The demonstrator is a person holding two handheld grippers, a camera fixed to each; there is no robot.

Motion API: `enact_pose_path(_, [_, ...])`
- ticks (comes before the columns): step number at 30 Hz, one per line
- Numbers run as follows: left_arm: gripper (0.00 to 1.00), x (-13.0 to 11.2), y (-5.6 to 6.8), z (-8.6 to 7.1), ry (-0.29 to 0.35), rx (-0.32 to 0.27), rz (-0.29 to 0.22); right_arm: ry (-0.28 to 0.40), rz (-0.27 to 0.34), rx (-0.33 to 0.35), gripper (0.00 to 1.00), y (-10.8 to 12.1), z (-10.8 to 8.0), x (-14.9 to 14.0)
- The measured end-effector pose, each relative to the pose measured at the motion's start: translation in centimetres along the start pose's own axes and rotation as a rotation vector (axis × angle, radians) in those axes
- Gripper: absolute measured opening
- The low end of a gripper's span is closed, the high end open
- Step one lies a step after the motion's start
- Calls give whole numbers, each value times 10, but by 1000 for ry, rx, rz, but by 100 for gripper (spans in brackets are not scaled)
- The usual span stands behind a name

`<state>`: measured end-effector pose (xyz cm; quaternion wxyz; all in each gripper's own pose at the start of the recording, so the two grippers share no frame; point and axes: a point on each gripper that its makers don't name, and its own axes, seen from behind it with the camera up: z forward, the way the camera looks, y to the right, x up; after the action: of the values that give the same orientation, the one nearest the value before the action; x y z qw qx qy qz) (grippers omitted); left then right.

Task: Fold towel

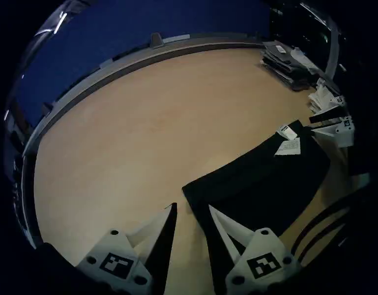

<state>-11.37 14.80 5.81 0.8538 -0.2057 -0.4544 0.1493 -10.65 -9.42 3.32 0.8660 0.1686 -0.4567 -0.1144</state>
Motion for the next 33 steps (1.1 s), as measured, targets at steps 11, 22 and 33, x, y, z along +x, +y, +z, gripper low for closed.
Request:
enact_pose_path(11, [57,9,-11,2,17,39,-2,26,-5,-77,97,17,2,12])
enact_pose_path(22, [95,13,-23,-4,35,67,-14,80,-2,-125,100,26,-1,27])
enact_pose_path(33, [97,18,-26,-15,64,77,-27,109,-1,-116,100,22,-15,35])
